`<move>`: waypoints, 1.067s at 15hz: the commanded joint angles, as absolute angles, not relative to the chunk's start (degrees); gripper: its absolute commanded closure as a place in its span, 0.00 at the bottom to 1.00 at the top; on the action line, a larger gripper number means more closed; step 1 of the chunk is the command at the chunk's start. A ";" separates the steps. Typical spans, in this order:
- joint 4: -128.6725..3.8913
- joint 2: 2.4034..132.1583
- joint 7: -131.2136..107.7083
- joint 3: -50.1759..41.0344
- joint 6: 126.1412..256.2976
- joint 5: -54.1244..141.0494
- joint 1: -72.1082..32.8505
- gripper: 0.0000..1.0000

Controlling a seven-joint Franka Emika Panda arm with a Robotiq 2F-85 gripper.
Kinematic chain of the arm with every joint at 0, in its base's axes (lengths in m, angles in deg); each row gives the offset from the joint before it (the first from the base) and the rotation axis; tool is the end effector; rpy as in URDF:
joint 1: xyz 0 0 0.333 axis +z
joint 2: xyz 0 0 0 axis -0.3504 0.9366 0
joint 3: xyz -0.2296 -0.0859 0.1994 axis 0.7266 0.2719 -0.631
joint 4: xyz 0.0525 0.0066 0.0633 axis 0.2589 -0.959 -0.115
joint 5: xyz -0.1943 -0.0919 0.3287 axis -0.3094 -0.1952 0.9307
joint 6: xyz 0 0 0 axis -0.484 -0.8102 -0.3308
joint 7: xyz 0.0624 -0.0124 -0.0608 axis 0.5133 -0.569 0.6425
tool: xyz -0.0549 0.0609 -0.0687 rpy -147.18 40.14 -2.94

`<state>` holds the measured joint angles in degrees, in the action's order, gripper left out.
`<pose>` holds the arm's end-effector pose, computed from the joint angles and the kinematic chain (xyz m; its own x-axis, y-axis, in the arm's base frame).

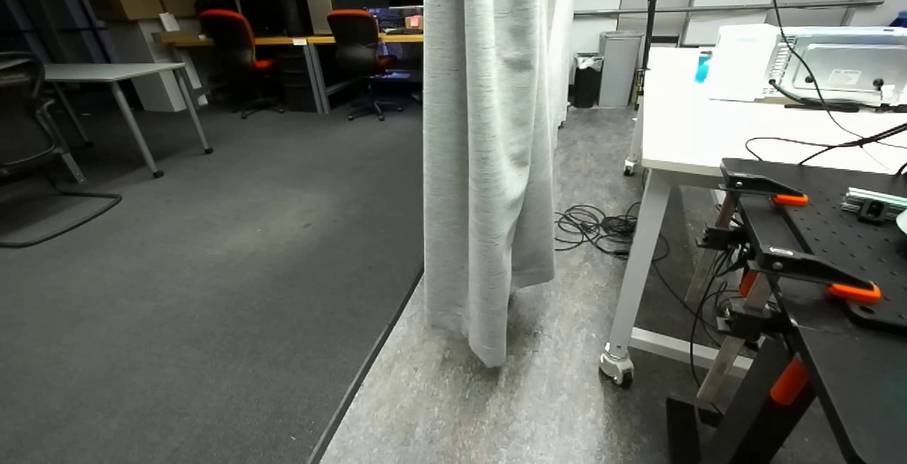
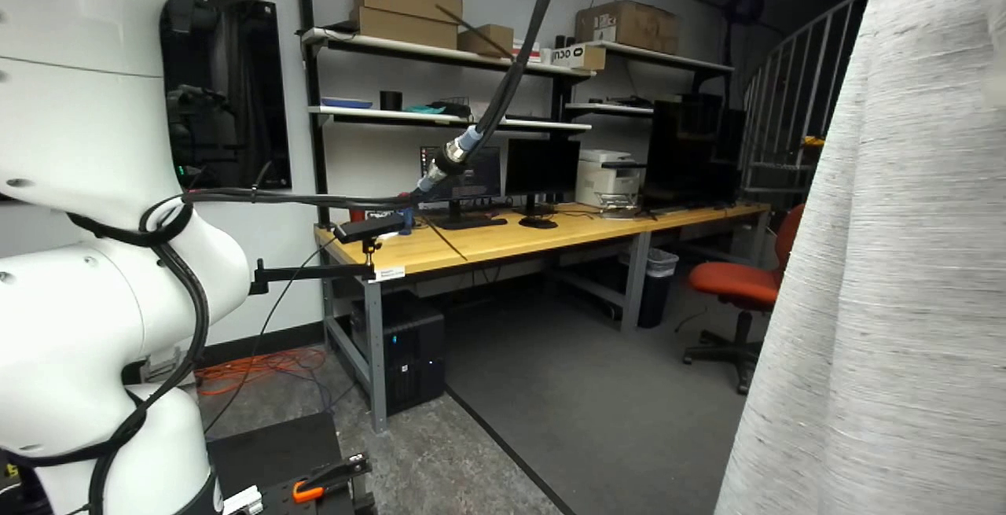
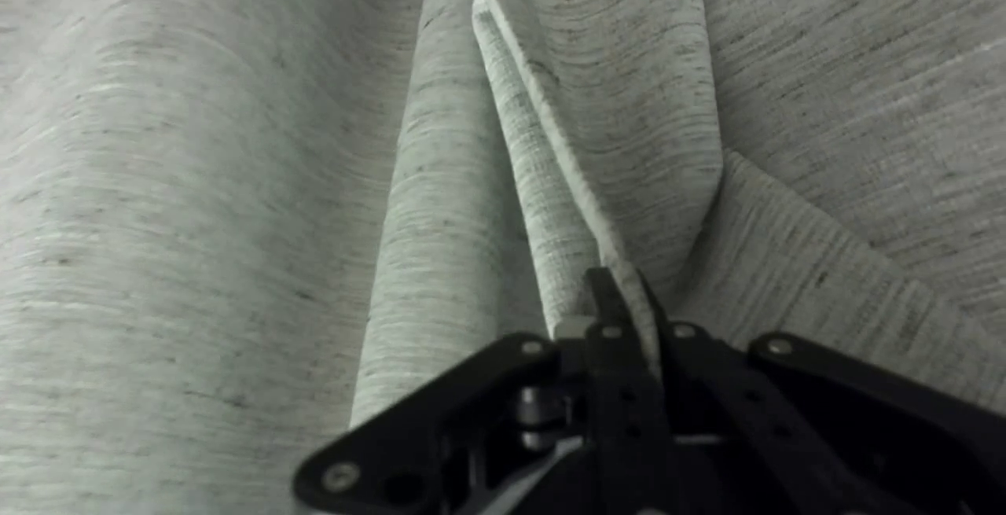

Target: Pull back the grey curtain

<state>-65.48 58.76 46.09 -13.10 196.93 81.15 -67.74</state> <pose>0.4776 -0.4440 0.5931 0.6788 -0.0987 0.7277 -0.1780 -0.9835 0.0326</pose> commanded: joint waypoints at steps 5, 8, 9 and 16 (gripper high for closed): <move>-80.99 51.67 46.47 -1.48 194.43 81.23 -56.15 0.99; -84.76 50.19 45.52 1.71 194.78 79.79 -51.66 0.99; -85.14 49.89 45.15 2.72 194.59 79.60 -50.32 0.99; -86.37 49.13 43.19 8.37 195.26 77.38 -44.65 0.99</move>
<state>-84.45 49.75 44.89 5.73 195.96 79.63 -46.83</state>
